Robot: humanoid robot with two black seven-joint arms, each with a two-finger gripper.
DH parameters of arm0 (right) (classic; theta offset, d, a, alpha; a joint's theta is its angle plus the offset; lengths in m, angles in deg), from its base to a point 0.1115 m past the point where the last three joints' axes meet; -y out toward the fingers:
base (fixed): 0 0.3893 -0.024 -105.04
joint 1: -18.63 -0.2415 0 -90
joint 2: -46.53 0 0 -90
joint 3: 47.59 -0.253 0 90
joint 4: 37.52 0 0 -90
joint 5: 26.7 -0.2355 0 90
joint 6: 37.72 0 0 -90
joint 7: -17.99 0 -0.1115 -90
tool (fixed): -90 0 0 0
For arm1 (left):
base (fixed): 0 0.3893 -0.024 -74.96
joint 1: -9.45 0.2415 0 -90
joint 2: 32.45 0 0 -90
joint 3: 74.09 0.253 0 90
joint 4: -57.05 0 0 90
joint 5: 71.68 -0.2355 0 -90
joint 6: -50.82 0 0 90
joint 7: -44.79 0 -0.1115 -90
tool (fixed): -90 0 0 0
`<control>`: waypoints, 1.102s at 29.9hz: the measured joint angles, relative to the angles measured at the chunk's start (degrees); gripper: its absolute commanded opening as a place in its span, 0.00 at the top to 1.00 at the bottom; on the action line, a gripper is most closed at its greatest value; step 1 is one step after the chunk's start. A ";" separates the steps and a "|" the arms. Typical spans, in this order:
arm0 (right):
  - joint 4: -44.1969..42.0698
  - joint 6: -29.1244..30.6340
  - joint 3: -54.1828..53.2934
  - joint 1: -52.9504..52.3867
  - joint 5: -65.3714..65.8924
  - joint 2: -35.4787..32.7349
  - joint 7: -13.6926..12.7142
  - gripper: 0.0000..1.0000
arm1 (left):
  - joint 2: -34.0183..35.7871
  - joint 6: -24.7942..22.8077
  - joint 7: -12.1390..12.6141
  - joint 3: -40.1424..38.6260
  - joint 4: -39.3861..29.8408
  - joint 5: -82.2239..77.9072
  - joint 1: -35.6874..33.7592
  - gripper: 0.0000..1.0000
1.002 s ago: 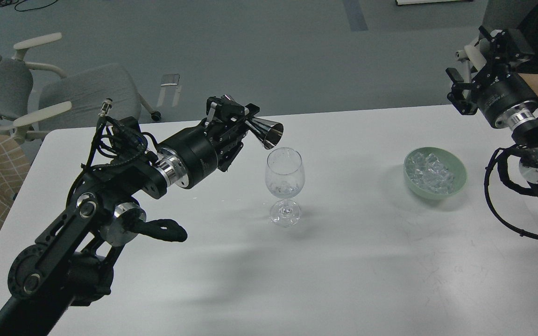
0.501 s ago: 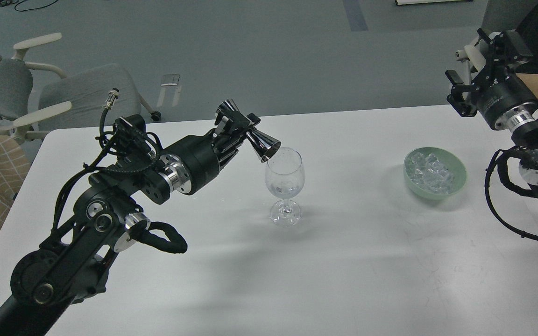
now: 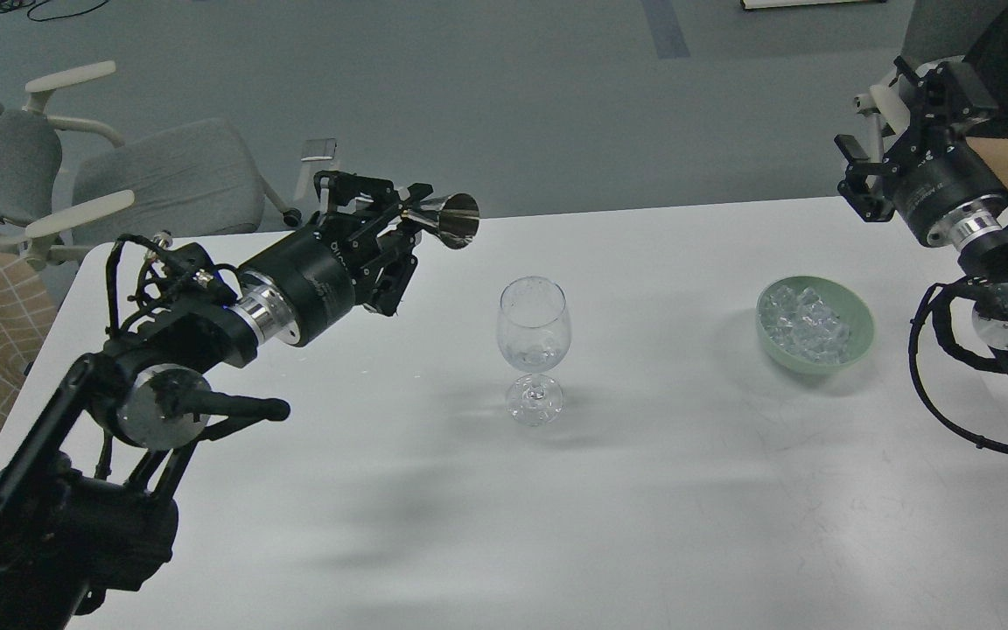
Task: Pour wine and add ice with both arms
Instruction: 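Lower the jigger back onto the table with the left gripper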
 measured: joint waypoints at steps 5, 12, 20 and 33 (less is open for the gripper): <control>0.02 0.01 0.00 0.06 0.00 0.09 0.00 0.00 | -0.52 -1.03 0.00 -7.98 3.17 10.40 6.73 1.00; -0.02 0.00 0.00 0.06 0.06 0.09 0.00 0.00 | -4.55 -5.03 0.00 -15.55 15.53 16.35 10.53 1.00; -0.03 0.00 0.00 0.11 0.65 0.09 -0.09 0.00 | -6.83 -11.22 -0.01 -17.98 27.57 16.57 10.69 0.91; -0.12 -0.01 0.00 0.47 1.22 0.33 -0.10 0.00 | -8.02 -16.27 -2.76 -17.97 36.93 16.82 10.84 0.77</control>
